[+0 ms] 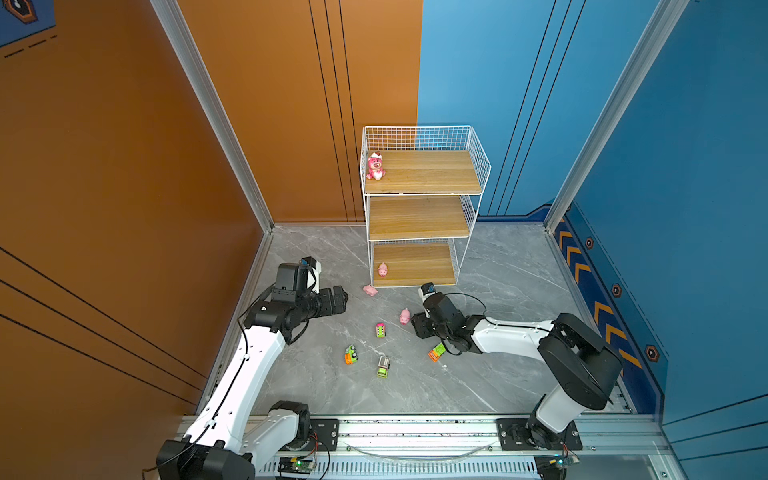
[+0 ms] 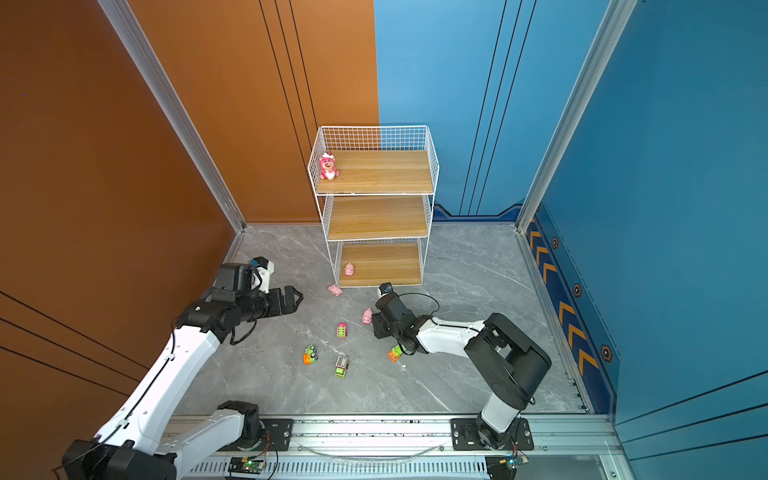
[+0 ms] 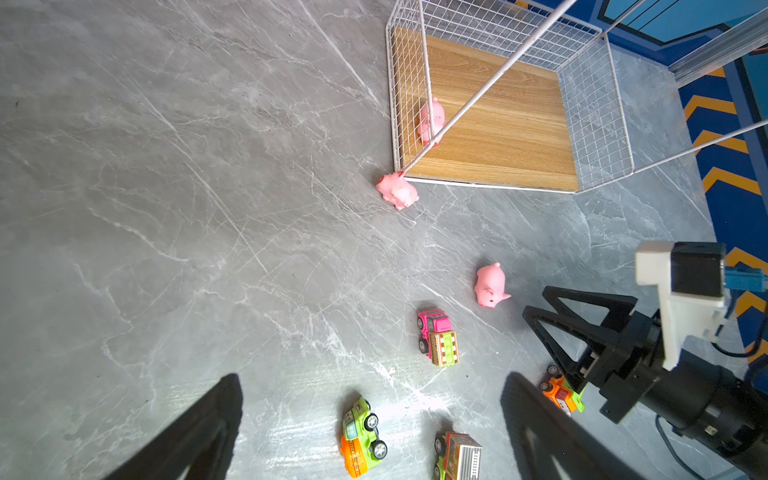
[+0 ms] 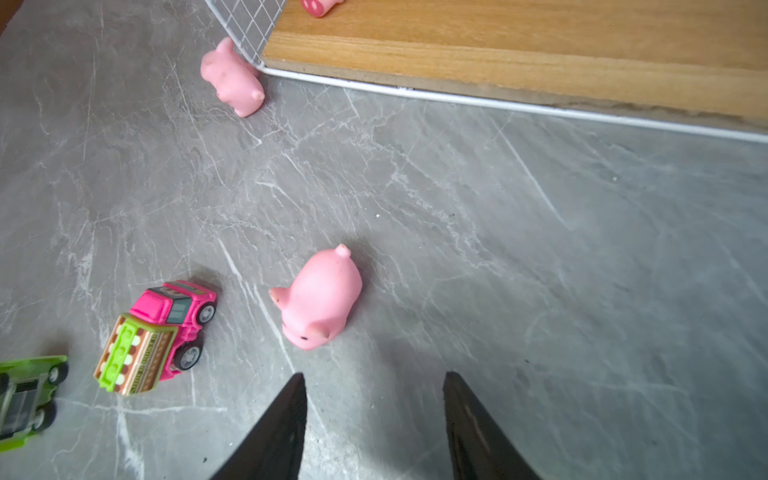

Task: Place and organize the plastic toys onto the shelf
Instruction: 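Lower the open right gripper around the pink pig and close it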

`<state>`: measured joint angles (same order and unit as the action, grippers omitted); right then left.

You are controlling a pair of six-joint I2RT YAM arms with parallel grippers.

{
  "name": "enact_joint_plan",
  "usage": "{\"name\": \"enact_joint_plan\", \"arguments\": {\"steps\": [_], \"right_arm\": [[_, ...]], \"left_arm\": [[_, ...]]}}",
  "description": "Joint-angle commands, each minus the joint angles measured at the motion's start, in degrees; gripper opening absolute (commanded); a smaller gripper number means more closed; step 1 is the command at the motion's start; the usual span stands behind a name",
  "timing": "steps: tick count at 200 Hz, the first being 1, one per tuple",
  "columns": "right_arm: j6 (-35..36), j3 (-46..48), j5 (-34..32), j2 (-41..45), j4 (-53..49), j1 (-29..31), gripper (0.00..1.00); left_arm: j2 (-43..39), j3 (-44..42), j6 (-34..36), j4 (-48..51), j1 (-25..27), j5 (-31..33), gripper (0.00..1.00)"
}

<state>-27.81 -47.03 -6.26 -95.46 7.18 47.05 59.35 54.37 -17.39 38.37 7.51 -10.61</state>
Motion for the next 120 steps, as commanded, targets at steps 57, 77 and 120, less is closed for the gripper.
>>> {"name": "enact_joint_plan", "arguments": {"steps": [57,77,120], "right_arm": [[-15.82,-6.94,-24.79,-3.94,-5.45,10.17,0.67],[-18.82,-11.08,-26.75,-7.22,-8.6,11.34,0.67],[-21.88,-16.66,-28.45,-12.56,-10.98,12.45,0.66]], "left_arm": [[-0.55,-0.65,0.16,-0.4,0.53,0.58,0.98],[-0.81,-0.67,0.11,-0.4,0.59,0.49,0.98],[-1.78,-0.7,0.07,-0.4,1.56,0.91,0.98]]}}
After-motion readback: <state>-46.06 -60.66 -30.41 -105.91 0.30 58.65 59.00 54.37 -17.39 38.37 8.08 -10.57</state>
